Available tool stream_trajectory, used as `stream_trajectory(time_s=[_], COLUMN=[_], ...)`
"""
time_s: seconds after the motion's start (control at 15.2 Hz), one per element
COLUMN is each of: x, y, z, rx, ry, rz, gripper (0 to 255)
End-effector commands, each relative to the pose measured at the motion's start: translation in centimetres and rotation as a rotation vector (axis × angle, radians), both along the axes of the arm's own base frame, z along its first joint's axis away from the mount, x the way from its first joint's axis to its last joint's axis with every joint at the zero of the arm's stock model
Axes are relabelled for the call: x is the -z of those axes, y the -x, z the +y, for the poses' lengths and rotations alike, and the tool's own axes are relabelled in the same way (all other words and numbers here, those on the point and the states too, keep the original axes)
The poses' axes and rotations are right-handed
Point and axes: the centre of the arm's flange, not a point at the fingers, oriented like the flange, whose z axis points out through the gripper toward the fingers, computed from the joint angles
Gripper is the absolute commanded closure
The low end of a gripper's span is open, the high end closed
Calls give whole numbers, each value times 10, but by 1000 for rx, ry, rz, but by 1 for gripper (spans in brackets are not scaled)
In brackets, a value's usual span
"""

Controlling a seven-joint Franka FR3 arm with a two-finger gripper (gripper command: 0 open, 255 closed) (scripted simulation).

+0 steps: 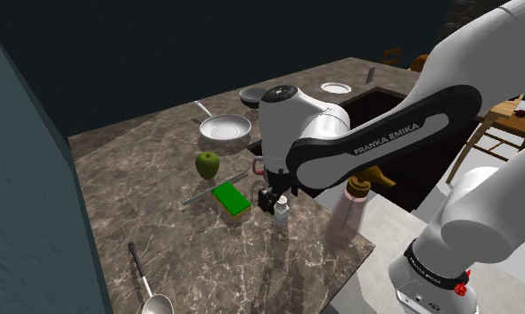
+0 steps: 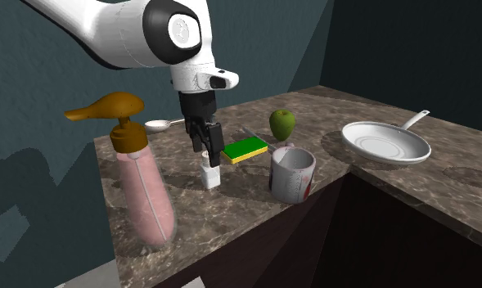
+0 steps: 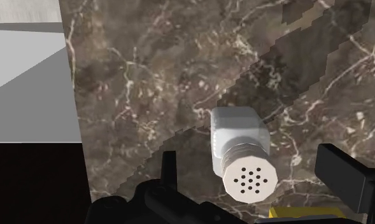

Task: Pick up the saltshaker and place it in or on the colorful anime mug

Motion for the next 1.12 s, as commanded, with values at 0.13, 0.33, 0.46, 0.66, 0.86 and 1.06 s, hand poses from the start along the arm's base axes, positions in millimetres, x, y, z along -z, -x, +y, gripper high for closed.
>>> stream_trajectory(time_s=[0.13, 0.33, 0.46, 0.66, 0.86, 1.06], x=[0, 0, 0, 0, -16, -32], y=[0, 0, 0, 0, 0, 0], z=[0, 0, 0, 0, 0, 0], rx=[0, 0, 0, 0, 0, 0], ry=[0, 0, 0, 0, 0, 0], rz=[0, 0, 0, 0, 0, 0], gripper=[255, 255, 255, 255, 255, 255])
